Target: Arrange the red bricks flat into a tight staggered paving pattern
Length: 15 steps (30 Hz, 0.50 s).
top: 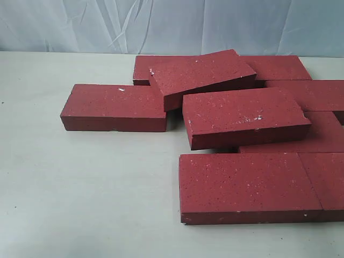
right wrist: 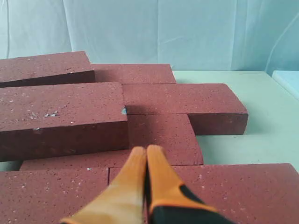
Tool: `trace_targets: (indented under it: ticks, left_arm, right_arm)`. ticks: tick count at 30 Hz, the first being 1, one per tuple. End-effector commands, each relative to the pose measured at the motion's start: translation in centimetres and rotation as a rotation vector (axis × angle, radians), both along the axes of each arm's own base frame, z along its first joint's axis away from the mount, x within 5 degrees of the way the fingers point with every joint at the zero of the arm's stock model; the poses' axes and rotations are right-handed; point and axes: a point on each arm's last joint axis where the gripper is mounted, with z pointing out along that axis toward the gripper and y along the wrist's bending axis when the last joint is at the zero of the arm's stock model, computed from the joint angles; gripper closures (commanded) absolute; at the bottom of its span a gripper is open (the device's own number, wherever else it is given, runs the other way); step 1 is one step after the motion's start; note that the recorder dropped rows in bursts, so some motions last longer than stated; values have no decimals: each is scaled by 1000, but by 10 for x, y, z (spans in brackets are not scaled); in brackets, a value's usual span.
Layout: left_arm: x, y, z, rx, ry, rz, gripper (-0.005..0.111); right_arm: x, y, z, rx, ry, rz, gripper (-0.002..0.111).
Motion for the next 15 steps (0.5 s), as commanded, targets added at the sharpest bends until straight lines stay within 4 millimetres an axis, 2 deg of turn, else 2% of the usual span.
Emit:
trace_targets:
  ticks: [1, 12, 15]
  left_arm:
    - [0, 0, 0, -1, -9, 3, 107]
    - [0, 0, 0, -1, -9, 3, 107]
    - [0, 0, 0, -1, -9, 3, 107]
  right_arm:
    - [0, 0, 1, -1, -17, -5, 109]
    - [0, 0, 1, -1, -22, -5, 109]
    - [1, 0, 8, -3, -97, -7, 109]
